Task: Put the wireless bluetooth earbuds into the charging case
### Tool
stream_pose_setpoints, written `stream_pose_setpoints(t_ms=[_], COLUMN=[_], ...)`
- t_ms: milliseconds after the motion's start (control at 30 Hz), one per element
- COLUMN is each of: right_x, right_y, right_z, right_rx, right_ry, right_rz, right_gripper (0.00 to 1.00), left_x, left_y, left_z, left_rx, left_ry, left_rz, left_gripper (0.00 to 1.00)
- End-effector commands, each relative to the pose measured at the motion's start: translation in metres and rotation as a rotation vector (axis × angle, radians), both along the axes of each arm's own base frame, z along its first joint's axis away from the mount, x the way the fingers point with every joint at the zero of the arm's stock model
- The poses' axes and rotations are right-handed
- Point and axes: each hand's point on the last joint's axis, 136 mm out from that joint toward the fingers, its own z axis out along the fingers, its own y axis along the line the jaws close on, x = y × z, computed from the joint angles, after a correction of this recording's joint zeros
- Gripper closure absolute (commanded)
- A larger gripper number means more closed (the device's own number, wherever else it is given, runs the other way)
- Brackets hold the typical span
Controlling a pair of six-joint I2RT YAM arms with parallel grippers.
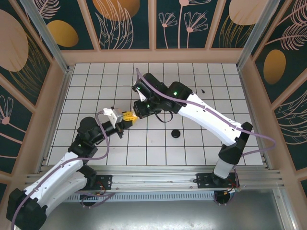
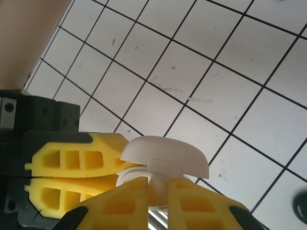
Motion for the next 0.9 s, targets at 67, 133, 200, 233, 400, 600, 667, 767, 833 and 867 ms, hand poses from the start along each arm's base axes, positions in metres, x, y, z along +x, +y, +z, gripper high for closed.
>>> stream_pose_setpoints(t_ms=[67, 133, 200, 233, 400, 600, 667, 767, 833, 867], right_x=[0.002, 0.002, 0.0, -0.001, -0.009, -0.015, -0.016, -0.019, -0.02, -0.02], right_y=[-0.013, -0.014, -0.014, -0.014, -0.012, -0.011, -0.01, -0.009, -0.009, -0.009], right_z=[0.014, 0.014, 0.016, 0.017, 0.022, 0.025, 0.024, 0.02, 0.018, 0.018], right_rx=[-0.03, -0.037, -0.036, -0.032, 0.004, 0.037, 0.037, 0.033, 0.029, 0.028], right_ry=[-0.133, -0.16, -0.187, -0.204, -0.274, -0.331, -0.34, -0.348, -0.354, -0.358], right_rz=[0.078, 0.11, 0.146, 0.168, 0.269, 0.344, 0.36, 0.393, 0.41, 0.419], right_gripper=[0.87, 0.87, 0.87, 0.87, 0.87, 0.87, 0.86, 0.86, 0.84, 0.84], left_x=[-0.023, -0.025, -0.026, -0.027, -0.03, -0.033, -0.034, -0.036, -0.036, -0.036], left_y=[-0.015, -0.016, -0.018, -0.019, -0.02, -0.025, -0.027, -0.029, -0.03, -0.03], left_z=[0.027, 0.027, 0.027, 0.027, 0.027, 0.027, 0.027, 0.027, 0.027, 0.028], left_rx=[-0.04, -0.041, -0.042, -0.046, -0.047, -0.046, -0.047, -0.045, -0.044, -0.044], left_ry=[-0.049, -0.046, -0.039, -0.038, -0.032, -0.019, -0.017, -0.014, -0.013, -0.014], left_rz=[-0.166, -0.186, -0.202, -0.209, -0.23, -0.276, -0.296, -0.319, -0.33, -0.332], left_gripper=[1.0, 1.0, 1.0, 1.0, 1.0, 1.0, 1.0, 1.0, 1.0, 1.0])
